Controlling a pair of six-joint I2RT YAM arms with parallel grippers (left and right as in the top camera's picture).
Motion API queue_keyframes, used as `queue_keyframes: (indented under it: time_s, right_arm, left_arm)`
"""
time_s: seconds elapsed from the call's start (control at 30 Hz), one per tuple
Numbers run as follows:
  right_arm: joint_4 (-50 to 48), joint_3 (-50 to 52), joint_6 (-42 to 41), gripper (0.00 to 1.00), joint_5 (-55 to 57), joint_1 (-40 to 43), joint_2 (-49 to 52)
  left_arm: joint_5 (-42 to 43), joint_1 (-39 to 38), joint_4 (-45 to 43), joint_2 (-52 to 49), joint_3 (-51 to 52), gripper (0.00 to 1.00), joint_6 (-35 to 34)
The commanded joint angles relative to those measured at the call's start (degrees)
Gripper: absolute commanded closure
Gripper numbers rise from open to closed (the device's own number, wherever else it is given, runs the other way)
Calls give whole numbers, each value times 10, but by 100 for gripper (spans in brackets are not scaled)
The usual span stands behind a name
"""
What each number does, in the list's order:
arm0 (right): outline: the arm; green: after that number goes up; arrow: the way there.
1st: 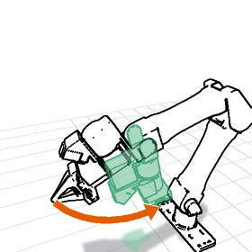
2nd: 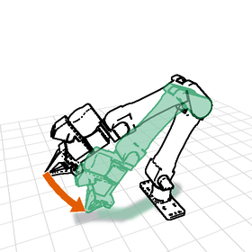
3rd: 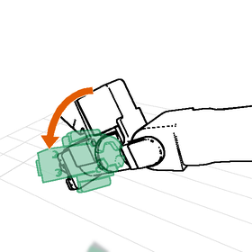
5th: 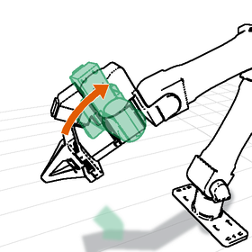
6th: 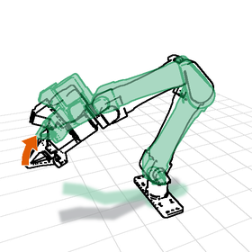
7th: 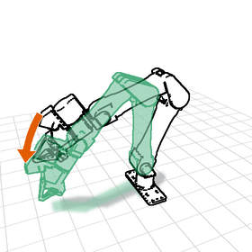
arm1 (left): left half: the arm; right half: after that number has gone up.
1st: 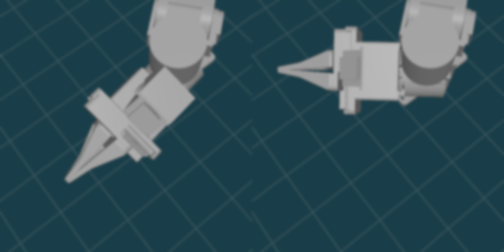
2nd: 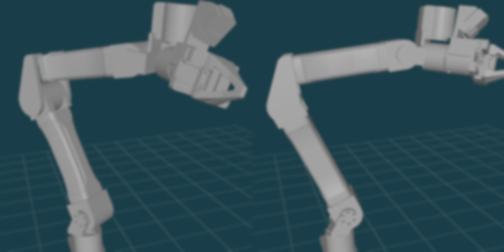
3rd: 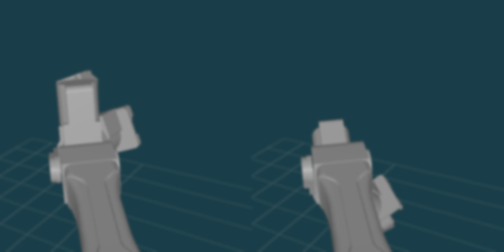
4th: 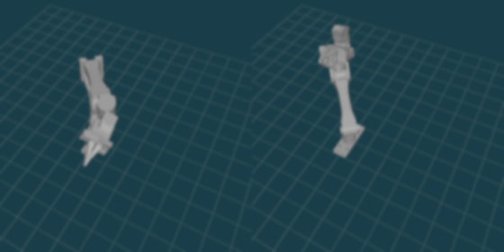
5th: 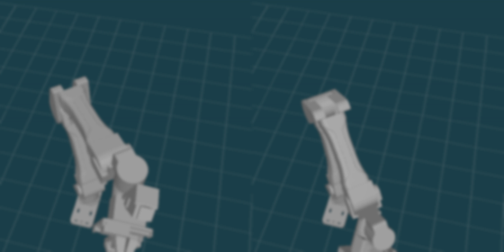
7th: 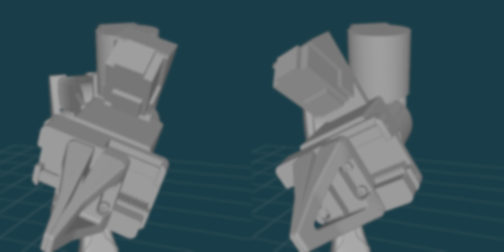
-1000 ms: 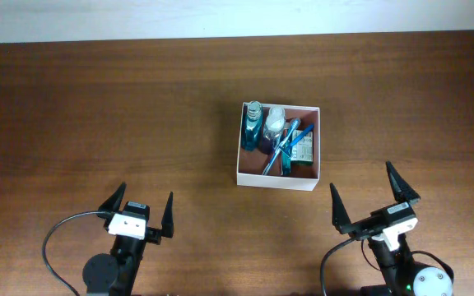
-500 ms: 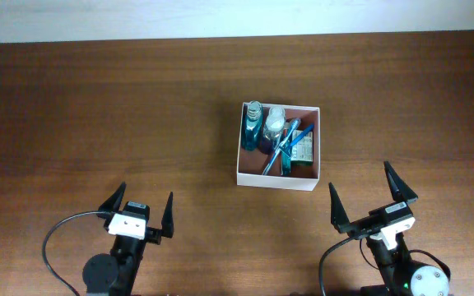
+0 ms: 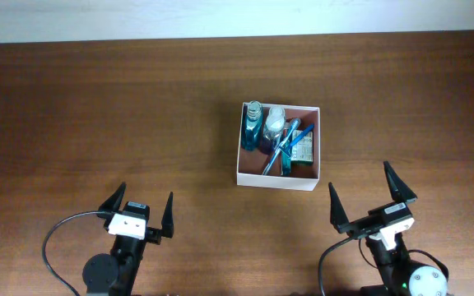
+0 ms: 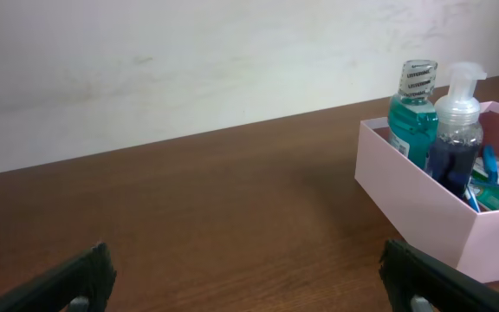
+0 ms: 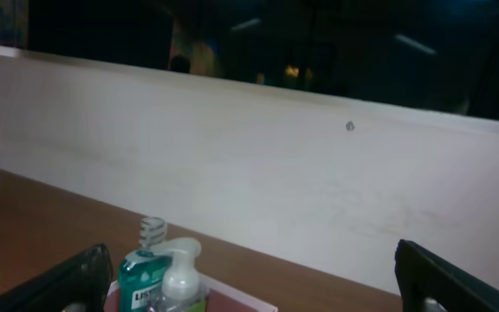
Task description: Pack container
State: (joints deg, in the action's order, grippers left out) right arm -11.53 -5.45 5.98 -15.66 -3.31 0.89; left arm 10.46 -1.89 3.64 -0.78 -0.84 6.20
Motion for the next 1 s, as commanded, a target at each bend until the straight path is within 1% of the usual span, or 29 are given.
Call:
queue_keyframes:
  time_s: [0.0,0.27,0.37,0.57,0.97]
  right_arm:
    - [-8,19,-9,1,-7,4,-7]
    - [-13,35,-9,1,-2,4,-7]
    - [-30,51,-12,1,-2,4,-7]
    - [-22,51,-18,1,-2,4,-7]
    - [111,51,-24,1,-2,4,-7]
  left_arm:
    - [-3,1,0,5,3,1,-5]
    - [-3,1,0,5,3,1,-5]
    - [-3,1,0,5,3,1,-5]
    - [-3,1,0,5,3,0,-5]
    - [-3,1,0,5,3,1,-5]
